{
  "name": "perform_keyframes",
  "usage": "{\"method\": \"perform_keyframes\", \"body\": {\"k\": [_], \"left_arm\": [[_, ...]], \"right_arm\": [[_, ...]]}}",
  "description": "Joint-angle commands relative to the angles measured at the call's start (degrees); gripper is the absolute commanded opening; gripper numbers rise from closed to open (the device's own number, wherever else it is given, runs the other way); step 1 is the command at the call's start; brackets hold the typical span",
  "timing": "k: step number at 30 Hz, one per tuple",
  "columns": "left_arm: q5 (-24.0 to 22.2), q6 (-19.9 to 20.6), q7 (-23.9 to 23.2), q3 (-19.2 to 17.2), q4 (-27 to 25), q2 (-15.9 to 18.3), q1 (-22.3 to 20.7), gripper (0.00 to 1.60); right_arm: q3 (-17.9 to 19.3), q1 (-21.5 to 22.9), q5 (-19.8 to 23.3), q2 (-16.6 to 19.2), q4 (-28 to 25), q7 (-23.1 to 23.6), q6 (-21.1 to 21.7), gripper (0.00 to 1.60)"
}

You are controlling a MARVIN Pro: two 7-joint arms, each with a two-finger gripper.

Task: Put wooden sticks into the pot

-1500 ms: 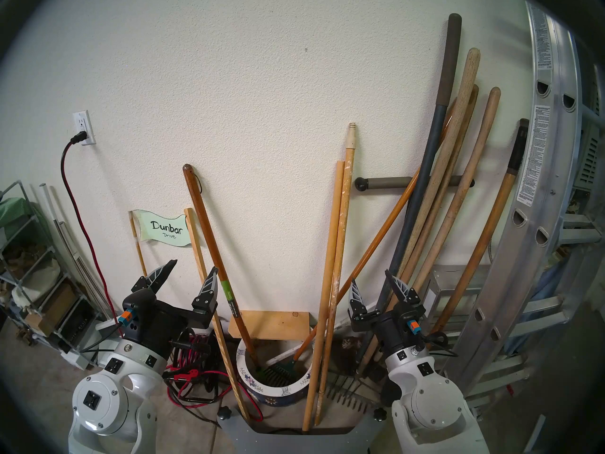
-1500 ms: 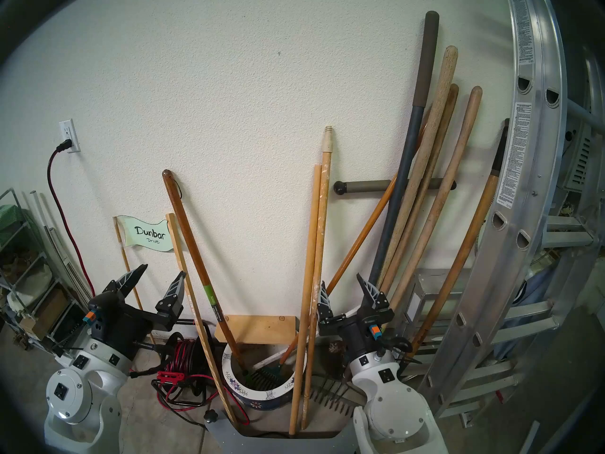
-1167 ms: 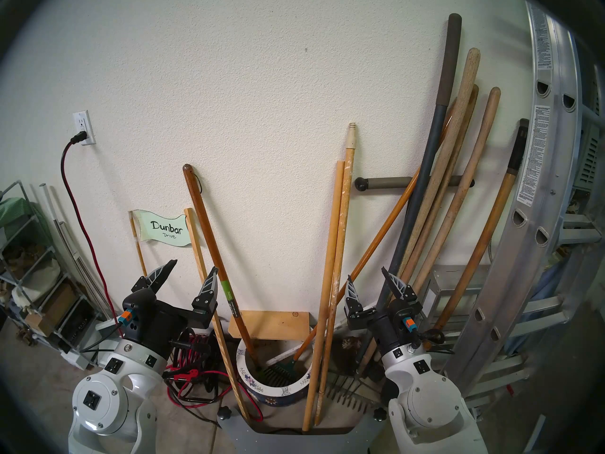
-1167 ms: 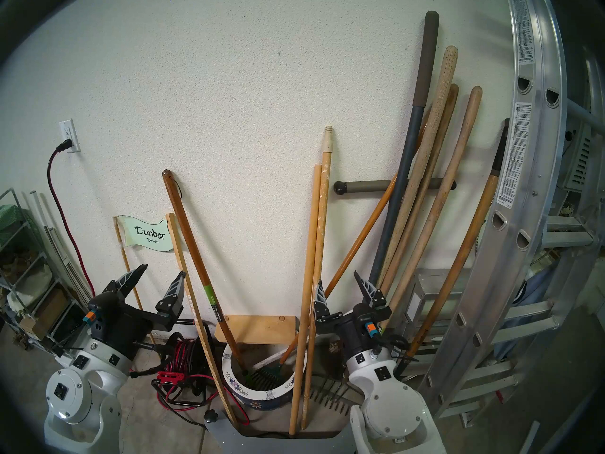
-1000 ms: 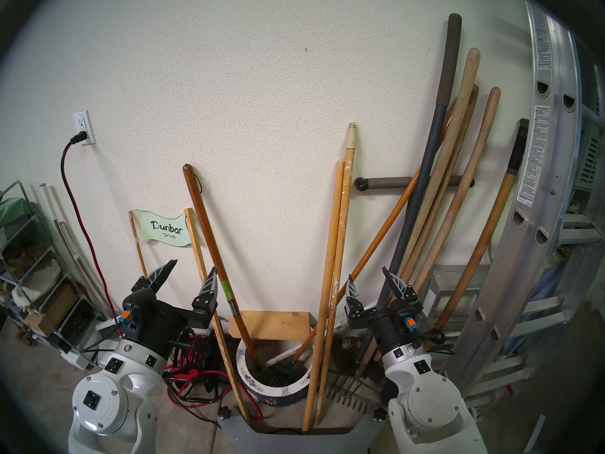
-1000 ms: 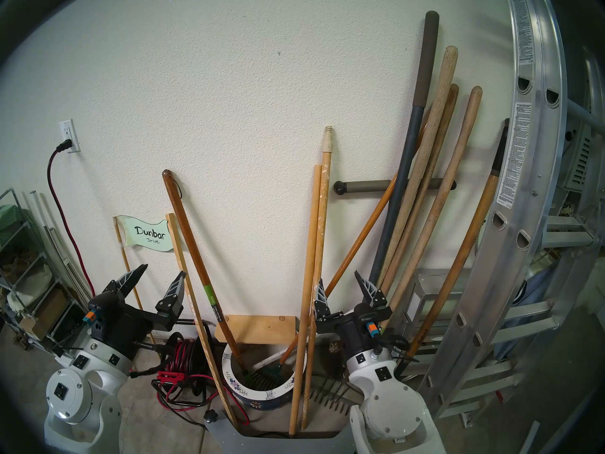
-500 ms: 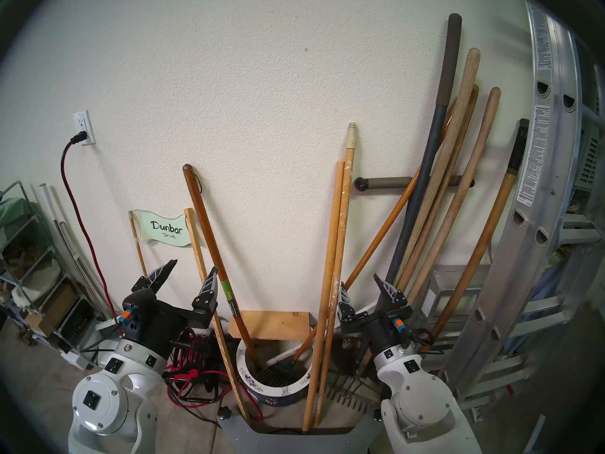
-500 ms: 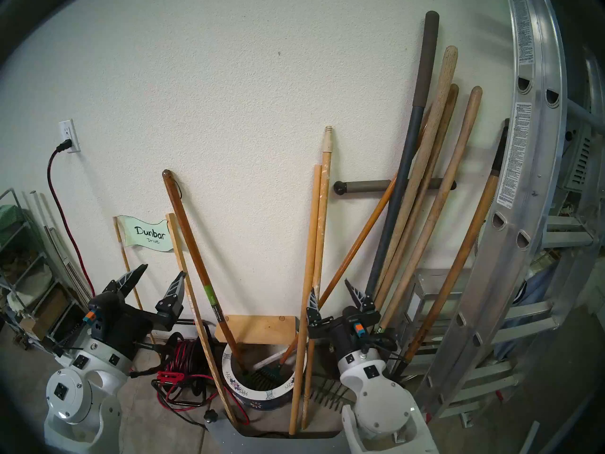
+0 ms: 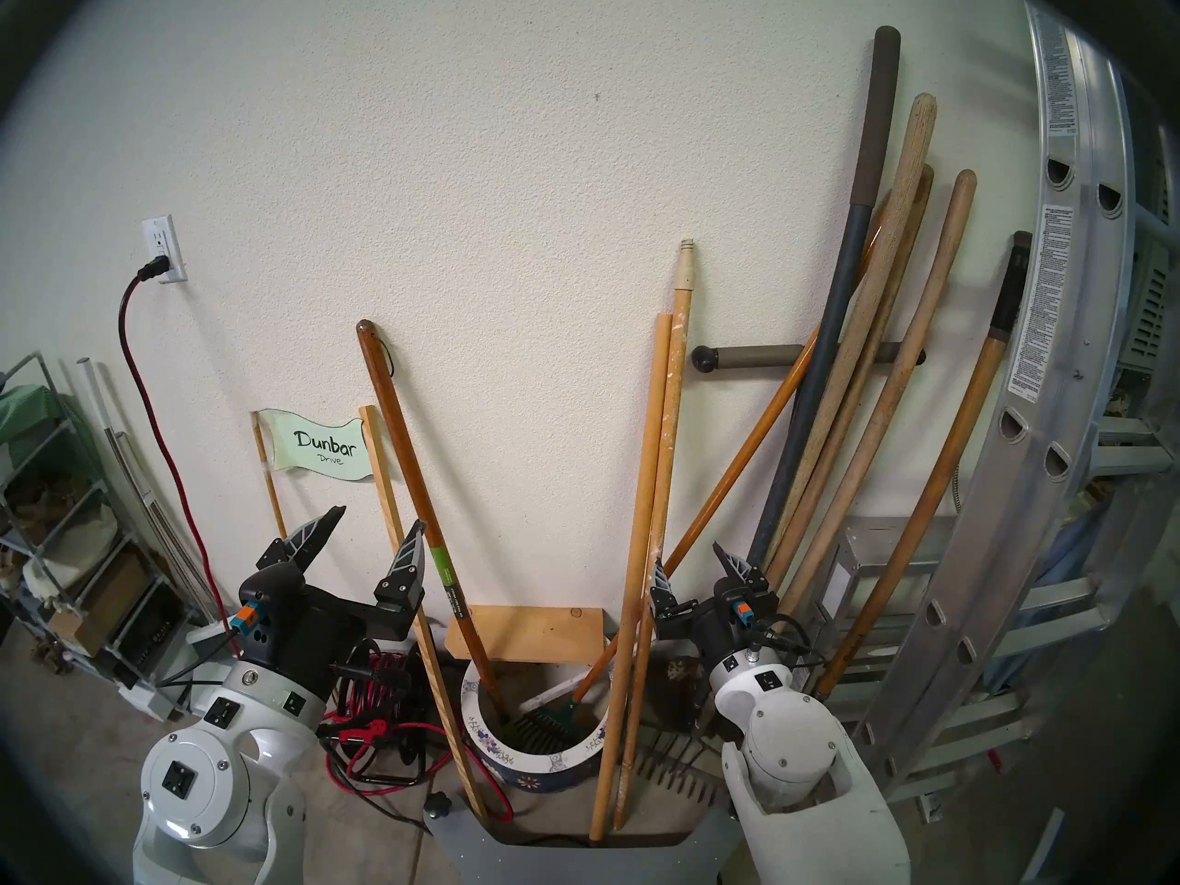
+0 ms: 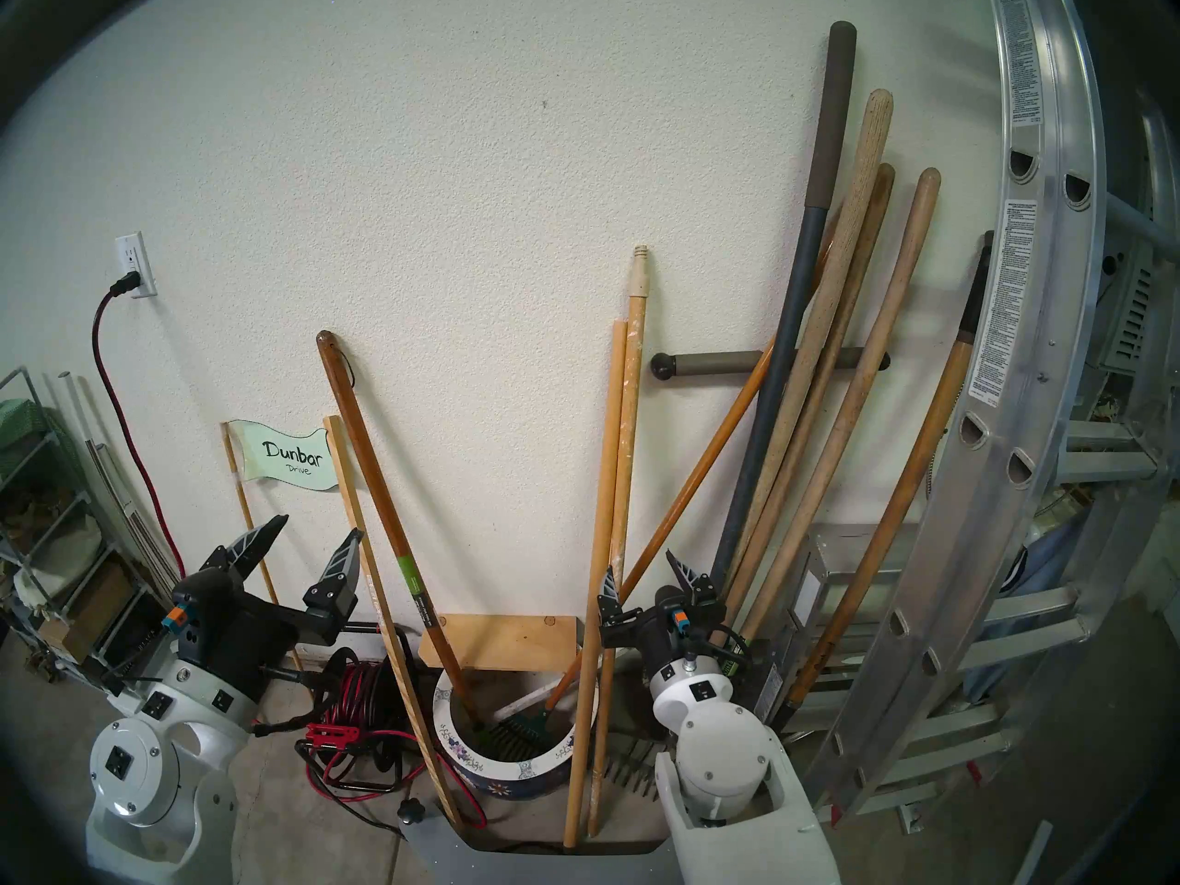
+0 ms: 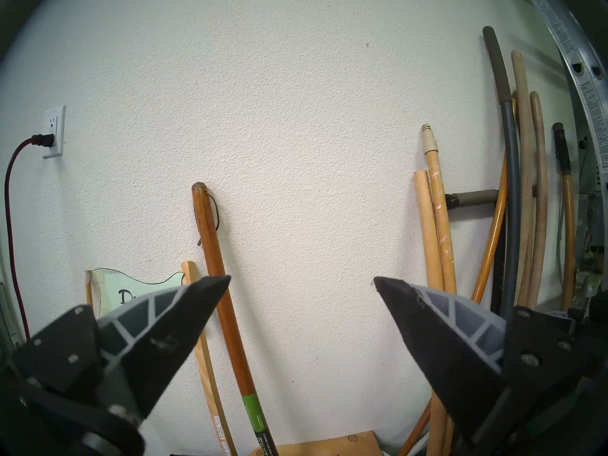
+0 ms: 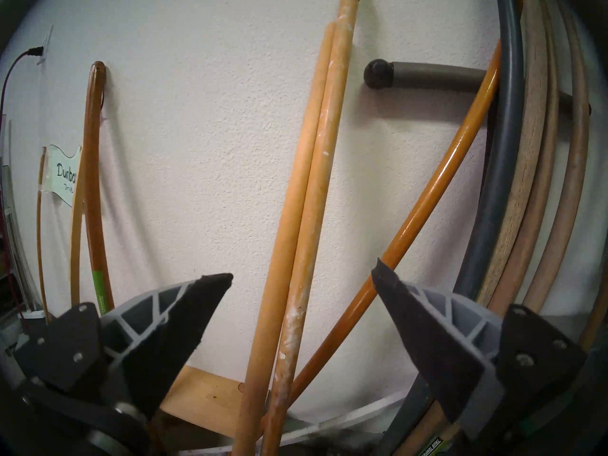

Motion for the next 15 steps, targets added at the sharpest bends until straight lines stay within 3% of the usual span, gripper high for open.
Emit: {"method": "perform_keyframes", "body": {"k": [1, 15], "left_arm": [[0.1, 0.0, 0.1, 0.0, 0.0, -0.1, 0.1, 1.6], [0.1, 0.0, 0.1, 0.0, 0.0, 0.0, 0.1, 1.6]], "right_arm": [[0.4, 6.3, 0.8, -1.4, 4.4, 0.4, -0.3, 1.6], [0.7, 14.9, 1.4, -2.4, 16.2, -0.2, -1.4, 1.6]]}}
